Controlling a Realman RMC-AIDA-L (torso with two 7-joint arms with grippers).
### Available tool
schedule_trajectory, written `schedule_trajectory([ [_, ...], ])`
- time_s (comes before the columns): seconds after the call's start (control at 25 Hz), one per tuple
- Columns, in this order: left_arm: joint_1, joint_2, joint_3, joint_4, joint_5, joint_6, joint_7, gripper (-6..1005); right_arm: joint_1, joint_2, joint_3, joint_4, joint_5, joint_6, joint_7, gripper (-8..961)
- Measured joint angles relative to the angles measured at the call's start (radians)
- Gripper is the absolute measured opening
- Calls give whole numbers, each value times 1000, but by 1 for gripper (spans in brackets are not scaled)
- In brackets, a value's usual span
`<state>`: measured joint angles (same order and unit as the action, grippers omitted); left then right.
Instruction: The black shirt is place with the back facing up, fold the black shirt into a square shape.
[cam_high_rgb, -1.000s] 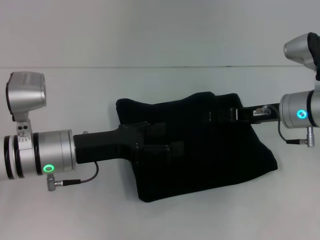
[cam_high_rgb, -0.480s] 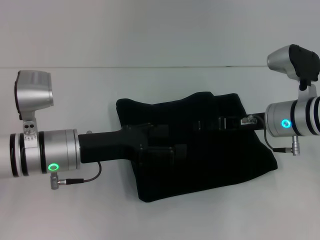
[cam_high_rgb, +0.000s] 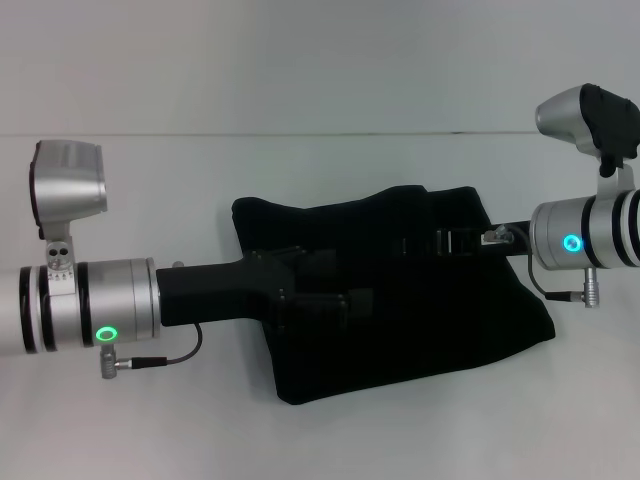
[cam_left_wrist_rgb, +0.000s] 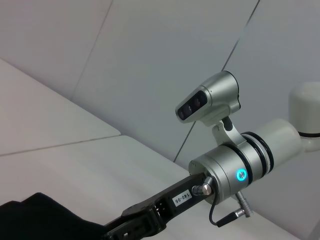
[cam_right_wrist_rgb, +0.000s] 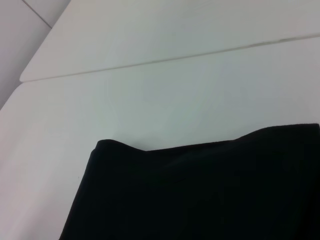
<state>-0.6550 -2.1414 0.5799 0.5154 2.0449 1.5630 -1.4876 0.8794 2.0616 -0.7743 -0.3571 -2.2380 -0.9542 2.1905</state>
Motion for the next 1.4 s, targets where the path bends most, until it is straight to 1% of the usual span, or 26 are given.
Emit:
schedule_trajectory([
  [0.2,0,0,0,0,0,-9,-3,931,0,0,6,-2,1,-7,-18,694],
  [0.32,0,0,4,-1,0,-20,-11,931,1,0,9,-2,3,-11,-33,462],
  [0.52,0,0,13,-2,0,-24,-20,929,1,0,9,-2,19,-11,-51,207],
  [0.68,-2,0,12,-2,0,-26,-24,928,0,-1,10,-2,37,-16,-67,112],
  [0.76,-2,0,12,-2,0,-26,-25,928,-6,-6,10,-3,62,-31,-86,65],
  [0.88,-4,1,12,-2,0,-26,-28,927,-16,-14,11,-9,97,-55,-103,65],
  [0.96,-4,1,12,-1,0,-26,-31,926,-26,-16,11,-30,104,-70,-105,65],
  [1.24,-9,3,12,2,-3,-26,-37,924,-84,-5,10,-158,136,-159,-107,64],
  [1.4,-9,3,11,3,-5,-25,-37,923,-116,-5,10,-210,181,-226,-119,64],
])
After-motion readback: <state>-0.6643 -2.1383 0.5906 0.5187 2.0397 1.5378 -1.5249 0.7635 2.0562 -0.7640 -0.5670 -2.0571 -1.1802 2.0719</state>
